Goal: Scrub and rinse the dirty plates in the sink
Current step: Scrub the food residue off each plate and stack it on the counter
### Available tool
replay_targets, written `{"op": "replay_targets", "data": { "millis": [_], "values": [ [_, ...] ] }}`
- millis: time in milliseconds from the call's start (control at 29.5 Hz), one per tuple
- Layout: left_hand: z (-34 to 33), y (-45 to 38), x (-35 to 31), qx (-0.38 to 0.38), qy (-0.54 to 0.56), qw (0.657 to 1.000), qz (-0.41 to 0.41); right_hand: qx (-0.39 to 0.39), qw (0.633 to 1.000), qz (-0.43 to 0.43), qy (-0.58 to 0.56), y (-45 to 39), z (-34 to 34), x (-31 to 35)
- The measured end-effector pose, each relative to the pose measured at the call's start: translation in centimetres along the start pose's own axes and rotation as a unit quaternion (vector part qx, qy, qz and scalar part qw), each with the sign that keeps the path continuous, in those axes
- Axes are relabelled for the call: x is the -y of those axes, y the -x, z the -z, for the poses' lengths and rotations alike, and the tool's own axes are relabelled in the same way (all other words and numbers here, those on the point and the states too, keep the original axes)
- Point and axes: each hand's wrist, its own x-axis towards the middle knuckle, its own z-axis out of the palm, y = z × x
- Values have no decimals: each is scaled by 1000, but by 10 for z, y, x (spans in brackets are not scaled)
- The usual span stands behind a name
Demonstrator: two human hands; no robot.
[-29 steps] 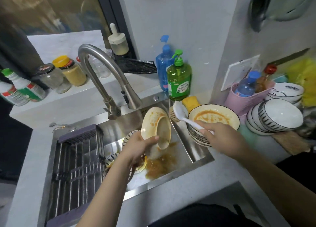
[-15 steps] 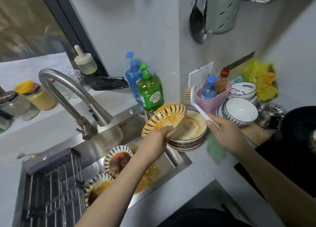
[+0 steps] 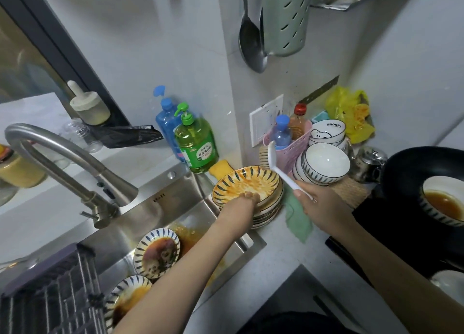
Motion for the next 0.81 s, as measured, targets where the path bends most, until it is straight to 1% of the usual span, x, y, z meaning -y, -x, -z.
{"op": "replay_targets", "data": {
  "millis": [204,339,441,543,679,815],
  "values": [
    [0,-8,-5,17,-11,1000,-17,2,1000,-26,9,-4,-3,1],
    [-2,-14,-4,55,-11,998,-19,15,999,-32,18,-7,-8,3],
    [-5,-16,-5,56,0,998,-23,25,999,-35,25,-9,-13,6],
    [-10,-16,-3,41,14,998,-36,35,998,-41,31,-10,-20,8],
    [-9,-8,7,7,64,997,-35,49,997,-53,8,-12,-28,12],
    [-4,14,33,-56,103,993,-13,81,995,-50,2,-12,-45,26]
  ]
}}
